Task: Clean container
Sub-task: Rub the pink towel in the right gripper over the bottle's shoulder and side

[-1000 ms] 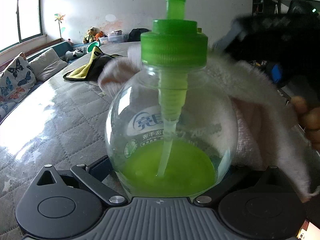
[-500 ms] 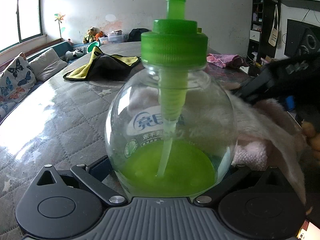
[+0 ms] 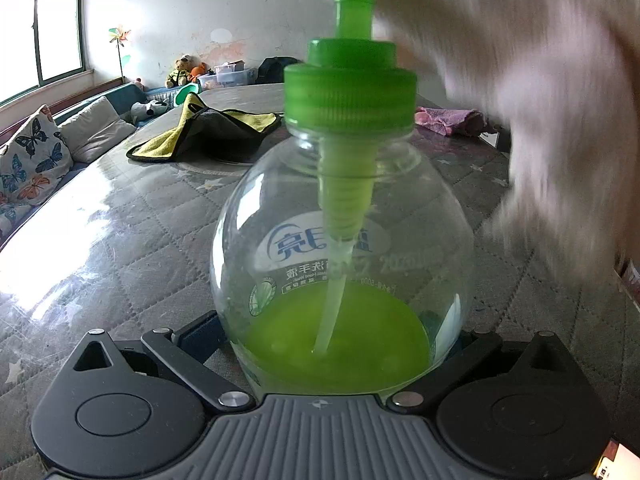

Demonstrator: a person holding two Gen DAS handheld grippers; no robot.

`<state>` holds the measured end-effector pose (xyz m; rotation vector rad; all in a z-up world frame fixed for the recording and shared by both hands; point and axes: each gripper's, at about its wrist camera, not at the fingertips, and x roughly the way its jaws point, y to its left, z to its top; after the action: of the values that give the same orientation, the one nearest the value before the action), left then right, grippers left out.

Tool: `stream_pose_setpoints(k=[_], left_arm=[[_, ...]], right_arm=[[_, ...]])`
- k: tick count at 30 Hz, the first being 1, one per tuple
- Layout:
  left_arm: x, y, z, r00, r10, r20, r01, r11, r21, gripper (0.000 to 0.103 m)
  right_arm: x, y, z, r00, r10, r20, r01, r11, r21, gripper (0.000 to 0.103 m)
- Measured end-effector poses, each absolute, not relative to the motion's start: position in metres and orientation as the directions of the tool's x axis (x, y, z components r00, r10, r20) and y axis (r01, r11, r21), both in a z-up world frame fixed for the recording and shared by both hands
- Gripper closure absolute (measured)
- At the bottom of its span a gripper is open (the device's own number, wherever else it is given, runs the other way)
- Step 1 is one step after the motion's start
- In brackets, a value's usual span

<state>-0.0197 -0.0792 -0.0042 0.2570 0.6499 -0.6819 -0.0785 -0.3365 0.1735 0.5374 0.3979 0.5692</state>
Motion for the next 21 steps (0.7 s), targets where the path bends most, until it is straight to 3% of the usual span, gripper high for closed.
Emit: stream_pose_setpoints(k=[6,9,15,21], left_arm=[[-0.020,-0.079,-0.005,0.590,-0.502,-0.632,0.656,0.755,0.013,0.000],[-0.020,-0.079,-0.005,0.590,-0.502,-0.632,0.656,0.755,0.013,0.000],[-0.020,-0.080,-0.004,0.591,-0.501,-0.632,0.656,0.755,0.014,0.000],[-0.023,-0.079,-0.004,0.591,-0.502,-0.632,0.656,0.755,0.014,0.000]], right_arm=[[-0.074,-0.268,0.192,0.793,0.500,-0.349,-0.452,0.866,0.213,0.062],[-0.073,-0.252,0.191,0.819,0.458,-0.347,-0.446,0.887,0.118,0.062],[-0.061,-0.256,0.190,0.790,0.494,-0.364,-0.438,0.869,0.230,0.064],[-0.047,-0.298,0.172,0.760,0.522,-0.386,-0.319,0.818,0.478,0.070]])
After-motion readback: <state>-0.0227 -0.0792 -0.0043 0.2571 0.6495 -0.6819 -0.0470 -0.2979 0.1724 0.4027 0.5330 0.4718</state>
